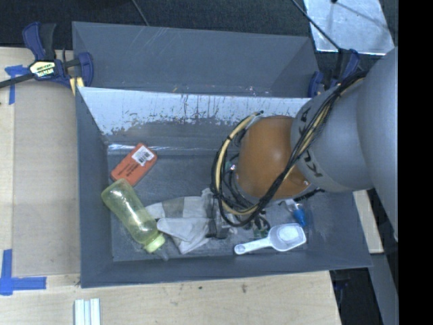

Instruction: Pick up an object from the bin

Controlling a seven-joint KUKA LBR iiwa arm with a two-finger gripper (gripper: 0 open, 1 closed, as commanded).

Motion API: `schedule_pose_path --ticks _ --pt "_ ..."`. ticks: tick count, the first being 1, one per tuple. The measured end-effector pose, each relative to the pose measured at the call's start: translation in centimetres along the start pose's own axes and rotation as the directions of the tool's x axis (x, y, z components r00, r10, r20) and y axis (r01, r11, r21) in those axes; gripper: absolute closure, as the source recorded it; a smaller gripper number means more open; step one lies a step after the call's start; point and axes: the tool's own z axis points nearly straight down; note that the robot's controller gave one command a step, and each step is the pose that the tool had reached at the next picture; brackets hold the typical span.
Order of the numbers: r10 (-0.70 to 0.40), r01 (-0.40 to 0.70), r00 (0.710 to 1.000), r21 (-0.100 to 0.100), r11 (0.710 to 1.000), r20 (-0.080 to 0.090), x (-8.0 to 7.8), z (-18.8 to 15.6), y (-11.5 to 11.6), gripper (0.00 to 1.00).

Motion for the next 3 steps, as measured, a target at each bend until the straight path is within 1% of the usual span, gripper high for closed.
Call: schedule_pose_path --ticks 1,2,3 --pt "0.0 0.0 1.0 0.0 1.0 0.0 0.0 0.0 0.0 1.0" --pt "-0.012 0.012 1.0 0.0 1.0 -0.012 1.0 -13.3 1.5 1.0" --pt "-0.013 0.013 1.0 0.0 1.0 -0.012 1.0 -13.3 1.5 0.0"
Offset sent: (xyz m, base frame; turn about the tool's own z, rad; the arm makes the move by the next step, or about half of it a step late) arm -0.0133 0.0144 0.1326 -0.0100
